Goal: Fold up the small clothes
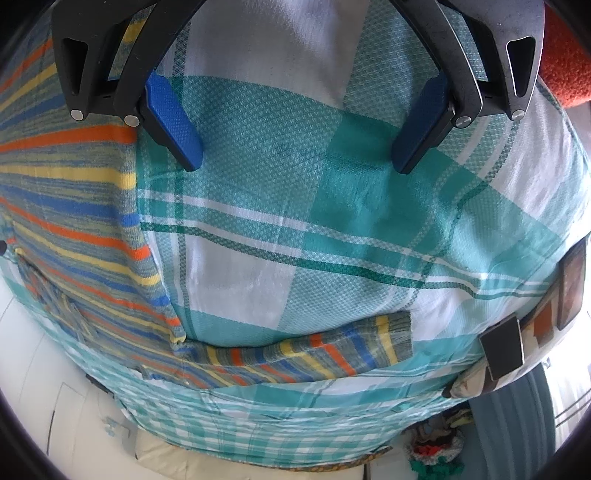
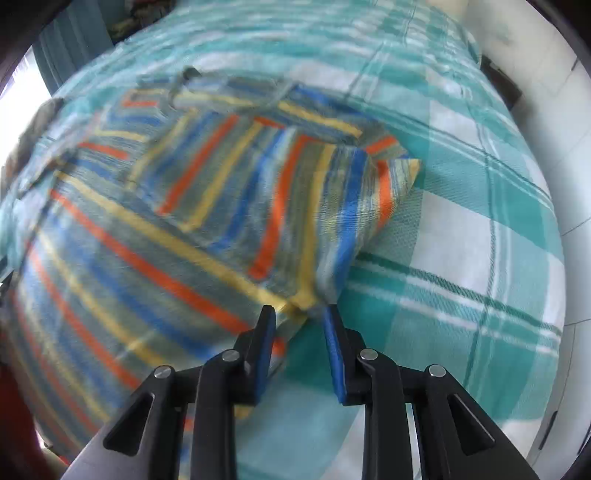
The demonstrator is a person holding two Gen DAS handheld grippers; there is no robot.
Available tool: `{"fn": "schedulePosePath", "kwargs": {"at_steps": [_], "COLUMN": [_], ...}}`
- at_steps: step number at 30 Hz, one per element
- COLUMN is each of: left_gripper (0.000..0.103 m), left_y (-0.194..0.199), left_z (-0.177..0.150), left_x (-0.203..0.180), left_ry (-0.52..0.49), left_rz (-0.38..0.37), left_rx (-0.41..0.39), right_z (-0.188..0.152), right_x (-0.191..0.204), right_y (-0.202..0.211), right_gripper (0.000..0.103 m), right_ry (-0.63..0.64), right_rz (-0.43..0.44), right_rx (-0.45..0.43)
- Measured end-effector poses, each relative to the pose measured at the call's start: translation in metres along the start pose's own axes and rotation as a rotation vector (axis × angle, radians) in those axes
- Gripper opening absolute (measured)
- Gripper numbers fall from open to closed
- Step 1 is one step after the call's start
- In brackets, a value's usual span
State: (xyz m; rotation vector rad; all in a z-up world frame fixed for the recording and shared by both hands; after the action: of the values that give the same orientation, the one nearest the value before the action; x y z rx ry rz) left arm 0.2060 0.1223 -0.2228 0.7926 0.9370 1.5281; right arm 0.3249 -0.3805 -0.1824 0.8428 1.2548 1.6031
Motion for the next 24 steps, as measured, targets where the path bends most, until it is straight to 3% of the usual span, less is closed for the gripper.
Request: {"fn": "schedulePosePath", "kwargs": {"at_steps": [4, 5, 7, 9, 12, 16, 18, 19, 21, 24], "left_gripper": [0.102, 0.102, 0.102, 0.102, 0.102, 0.102, 0.102, 0.102, 0.102, 0.102], "left_y": [0.000, 0.000, 0.001, 0.003, 0.004, 0.004, 0.006, 0.007, 0.009, 0.011], "left_z": [-0.001, -0.002, -0.004, -0.008, -0.009, -0.010, -0.012, -0.013, -0.015, -0.017], "left_x": [0.000, 0.000, -0.001, 0.000, 0.000, -0.001, 0.000, 0.000, 0.000, 0.001], "left_ry": [0.002, -0.002, -0.017, -0.032, -0.041, -0.041, -0.037, -0.038, -0.043, -0.049], "left_rz": [0.005, 0.008, 0.011, 0.011, 0.015, 0.025, 0.021, 0.019, 0.016, 0.016], "left_rx": [-0.002, -0.003, -0.005, -0.007, -0.014, -0.016, -0.014, -0.012, -0.012, -0.014], "right_z": [-0.054, -0.071, -0.115, -0.138, -0.154, -0.161, -0.178, -0.193, -0.220, -0.215], "right_x": [0.050, 0.056, 0.049, 0.031, 0.022, 0.078, 0.108, 0.123, 0.126, 0.130], "right_y": [0.012, 0.004, -0.019, -0.008, 0.022, 0.049, 0.044, 0.034, 0.011, 0.040], "right_gripper": [0.030, 0.031, 0.031, 0.035, 0.037, 0.037, 0.049, 0.052, 0.055, 0.056], "right_ry": [0.061, 0.065, 0.045, -0.066, -0.125, -0.093, -0.082, -0.081, -0.074, -0.088], "right_rz": [0.115, 0.122, 0.058, 0.074, -0.047, 0.072, 0.143, 0.136, 0.034, -0.155], "right_rx": [0.032, 0.063, 0.144, 0.076, 0.029, -0.037, -0.007, 0.048, 0.178, 0.128]}}
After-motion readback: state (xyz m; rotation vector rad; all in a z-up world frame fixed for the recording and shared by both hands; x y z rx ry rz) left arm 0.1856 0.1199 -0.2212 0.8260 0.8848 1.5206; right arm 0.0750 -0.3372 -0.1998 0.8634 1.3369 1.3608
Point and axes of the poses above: each gripper's, at about its wrist camera, not at the fingertips, and y roughly against the way its jaws point, x to its left, z to its top, the point moved 9 cm from there along -y, roughly the way its jaws point, and after that the axes turned 7 degrees about x, right-handed, at the moved point
